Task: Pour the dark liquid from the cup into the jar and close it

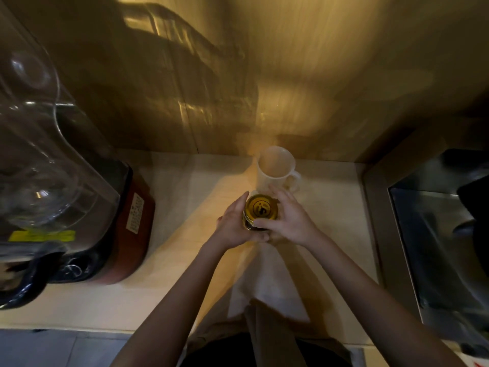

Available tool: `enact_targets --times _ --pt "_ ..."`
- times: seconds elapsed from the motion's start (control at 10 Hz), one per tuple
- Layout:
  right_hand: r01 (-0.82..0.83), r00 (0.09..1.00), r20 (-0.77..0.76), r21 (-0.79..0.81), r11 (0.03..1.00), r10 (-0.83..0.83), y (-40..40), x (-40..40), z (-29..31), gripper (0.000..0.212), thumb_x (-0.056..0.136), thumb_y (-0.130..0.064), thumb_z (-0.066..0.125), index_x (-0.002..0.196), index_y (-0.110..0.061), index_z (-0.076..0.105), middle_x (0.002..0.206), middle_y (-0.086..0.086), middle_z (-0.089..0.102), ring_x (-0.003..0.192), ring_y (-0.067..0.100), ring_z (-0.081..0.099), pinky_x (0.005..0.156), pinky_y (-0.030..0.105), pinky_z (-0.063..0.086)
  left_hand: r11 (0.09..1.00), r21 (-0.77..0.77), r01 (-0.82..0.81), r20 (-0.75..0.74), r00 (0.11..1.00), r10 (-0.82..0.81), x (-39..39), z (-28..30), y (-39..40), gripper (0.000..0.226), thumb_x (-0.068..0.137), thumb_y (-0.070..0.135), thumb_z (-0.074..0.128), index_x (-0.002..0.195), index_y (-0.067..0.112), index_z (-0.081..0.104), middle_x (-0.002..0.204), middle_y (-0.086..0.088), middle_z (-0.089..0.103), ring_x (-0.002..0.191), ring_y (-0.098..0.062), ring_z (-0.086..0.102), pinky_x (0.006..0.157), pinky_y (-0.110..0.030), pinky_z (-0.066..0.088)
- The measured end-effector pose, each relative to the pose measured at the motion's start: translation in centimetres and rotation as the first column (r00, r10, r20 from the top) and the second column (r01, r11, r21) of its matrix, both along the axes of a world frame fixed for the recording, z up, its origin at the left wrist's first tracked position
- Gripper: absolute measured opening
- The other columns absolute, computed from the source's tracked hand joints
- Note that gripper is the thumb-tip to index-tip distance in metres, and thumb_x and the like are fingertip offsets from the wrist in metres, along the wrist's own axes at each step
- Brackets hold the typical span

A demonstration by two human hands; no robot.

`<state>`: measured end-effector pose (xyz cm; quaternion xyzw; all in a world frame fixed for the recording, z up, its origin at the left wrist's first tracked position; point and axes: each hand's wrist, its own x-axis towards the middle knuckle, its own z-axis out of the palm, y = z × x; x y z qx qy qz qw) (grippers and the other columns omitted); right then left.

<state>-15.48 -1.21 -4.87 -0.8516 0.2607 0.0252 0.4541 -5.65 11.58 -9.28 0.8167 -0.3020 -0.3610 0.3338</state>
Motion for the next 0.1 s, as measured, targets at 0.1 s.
enact_targets --times 0.1 --pt "0.249 0.951 0.085 0.366 0.897 -0.299 -0.69 -0.5 2.34 0.05 0.087 -0.024 0.064 0.132 -0.009 0.049 0.124 0.003 0.055 0.115 0.015 0.052 0.086 0.017 0.044 1.0 0.009 0.015 -0.013 1.0 -0.015 0.64 1.55 -0.04 0.122 0.048 0.06 0.074 0.145 0.025 0.009 0.158 -0.006 0.015 0.145 -0.023 0.014 0.116 -0.047 0.02"
